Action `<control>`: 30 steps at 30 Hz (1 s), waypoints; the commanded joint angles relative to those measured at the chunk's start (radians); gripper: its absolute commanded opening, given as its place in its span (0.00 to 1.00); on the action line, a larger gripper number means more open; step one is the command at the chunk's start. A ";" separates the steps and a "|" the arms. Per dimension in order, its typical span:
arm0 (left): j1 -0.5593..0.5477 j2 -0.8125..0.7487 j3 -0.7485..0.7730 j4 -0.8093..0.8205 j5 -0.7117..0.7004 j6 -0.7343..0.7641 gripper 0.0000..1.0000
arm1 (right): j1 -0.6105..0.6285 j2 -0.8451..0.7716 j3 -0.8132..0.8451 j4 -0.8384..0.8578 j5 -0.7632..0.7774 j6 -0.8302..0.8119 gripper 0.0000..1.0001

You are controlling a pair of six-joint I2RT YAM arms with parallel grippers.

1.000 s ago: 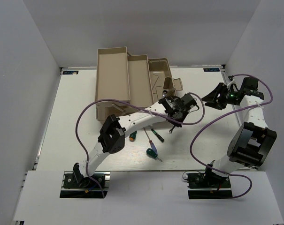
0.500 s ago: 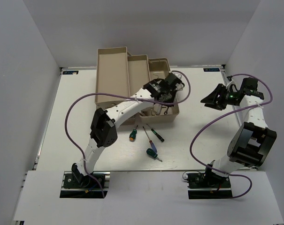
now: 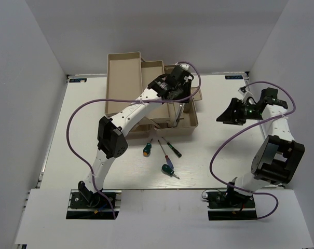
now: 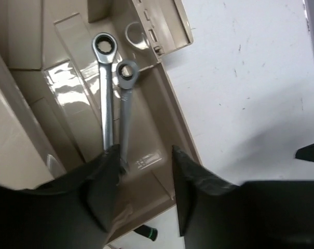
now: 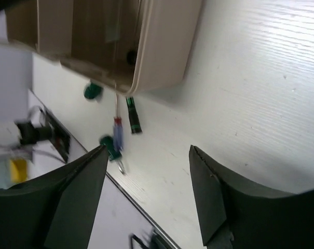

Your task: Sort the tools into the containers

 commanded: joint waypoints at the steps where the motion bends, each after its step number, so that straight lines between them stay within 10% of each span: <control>1: 0.009 -0.008 0.043 0.024 0.060 0.007 0.57 | 0.040 -0.005 -0.006 -0.139 -0.065 -0.332 0.70; 4: 0.009 -0.020 0.043 0.034 0.071 0.019 0.63 | 0.118 -0.042 -0.051 -0.159 -0.023 -0.458 0.65; 9: -0.006 -0.156 -0.036 0.046 0.080 0.120 0.63 | 0.296 -0.150 -0.188 -0.081 0.106 -0.539 0.30; 12: -0.029 -0.297 -0.238 0.067 0.080 0.171 0.41 | 0.518 -0.206 -0.294 0.044 0.224 -0.444 0.20; 14: -0.038 -0.473 -0.448 0.076 0.036 0.171 0.18 | 0.585 -0.259 -0.368 0.215 0.322 -0.378 0.23; 17: -0.038 -0.714 -0.741 0.076 -0.002 0.142 0.12 | 0.729 -0.282 -0.443 0.372 0.459 -0.222 0.45; 23: -0.057 -1.003 -1.153 0.001 -0.032 -0.048 0.62 | 0.927 -0.188 -0.514 0.595 0.686 -0.054 0.55; 30: -0.075 -1.155 -1.362 0.011 -0.041 -0.166 0.67 | 1.042 -0.078 -0.468 0.704 0.829 0.018 0.58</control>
